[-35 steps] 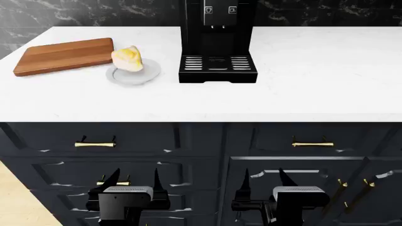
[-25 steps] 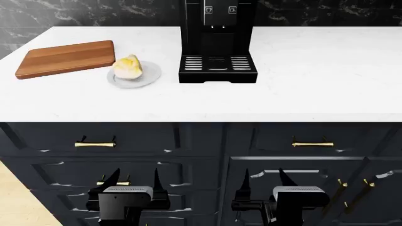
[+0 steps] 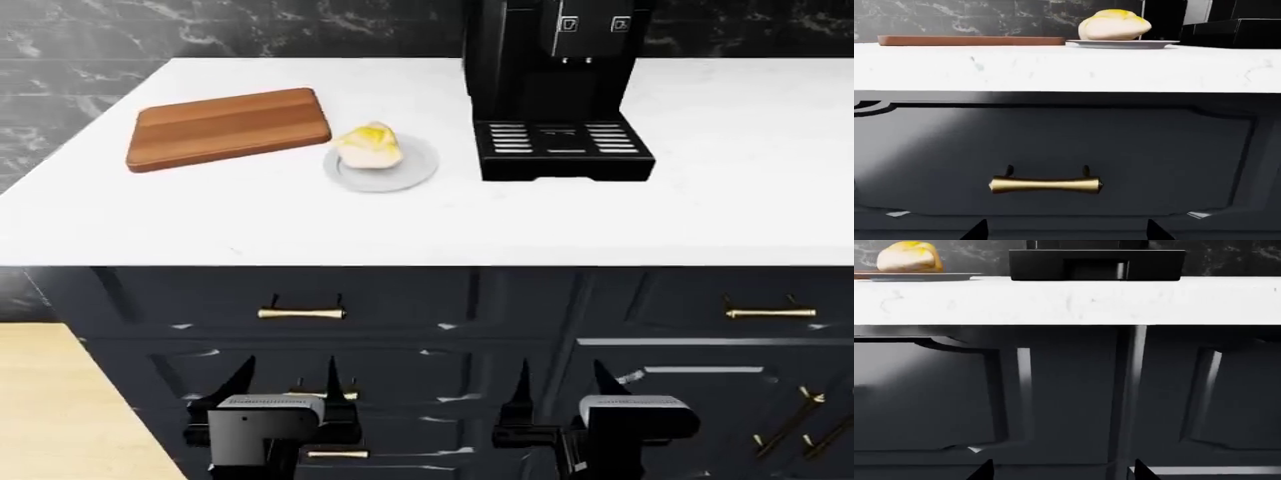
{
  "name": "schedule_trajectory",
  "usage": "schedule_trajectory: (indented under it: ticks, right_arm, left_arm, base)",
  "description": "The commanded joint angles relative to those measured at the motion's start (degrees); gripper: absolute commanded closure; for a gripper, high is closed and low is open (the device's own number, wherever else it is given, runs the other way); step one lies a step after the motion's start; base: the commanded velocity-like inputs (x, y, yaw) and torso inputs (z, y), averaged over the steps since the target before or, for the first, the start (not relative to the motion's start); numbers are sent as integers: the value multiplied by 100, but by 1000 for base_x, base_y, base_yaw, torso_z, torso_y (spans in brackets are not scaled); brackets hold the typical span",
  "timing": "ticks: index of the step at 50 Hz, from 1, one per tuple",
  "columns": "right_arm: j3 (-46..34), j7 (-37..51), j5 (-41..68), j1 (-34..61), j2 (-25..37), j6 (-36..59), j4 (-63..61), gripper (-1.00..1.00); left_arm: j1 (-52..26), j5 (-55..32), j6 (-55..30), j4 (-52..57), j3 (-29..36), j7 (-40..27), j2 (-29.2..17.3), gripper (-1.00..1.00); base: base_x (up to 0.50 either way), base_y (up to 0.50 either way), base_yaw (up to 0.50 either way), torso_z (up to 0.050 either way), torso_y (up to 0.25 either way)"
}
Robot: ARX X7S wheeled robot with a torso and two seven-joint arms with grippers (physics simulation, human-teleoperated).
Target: Pick the chicken breast from the plate and place it on the cutting board. Then pick the condiment bottle from the cabinet and place it next to the cutting board.
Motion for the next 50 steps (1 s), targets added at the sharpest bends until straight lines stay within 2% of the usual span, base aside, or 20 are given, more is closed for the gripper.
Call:
schedule_trajectory:
  ticks: [1, 36, 41, 47, 50]
  right_arm:
    - [-110, 111, 53, 7, 89, 2, -2, -100]
    - [-256, 418, 198, -180, 325, -177, -45, -100]
    - [-285, 530, 133, -159, 329, -184, -86, -100]
    - [-309, 583, 213, -142, 397, 343, -622, -100]
    - [-249, 414, 686, -6, 570, 1400, -1548, -100]
  left_arm:
    - [12, -95, 26, 10, 101, -102, -89, -100]
    - [28, -300, 84, 40, 349, -328, -294, -100]
    - [23, -371, 81, 67, 374, -319, -318, -100]
    - [6, -263, -51, 334, 487, -341, -428, -100]
    - [-212, -432, -730, 971, 517, -169, -646, -100]
  base:
    - [47, 500, 0, 0, 0]
    - [44, 500, 0, 0, 0]
    - [0, 0, 0, 0, 0]
    - [0, 0, 0, 0, 0]
    - [0, 0, 0, 0, 0]
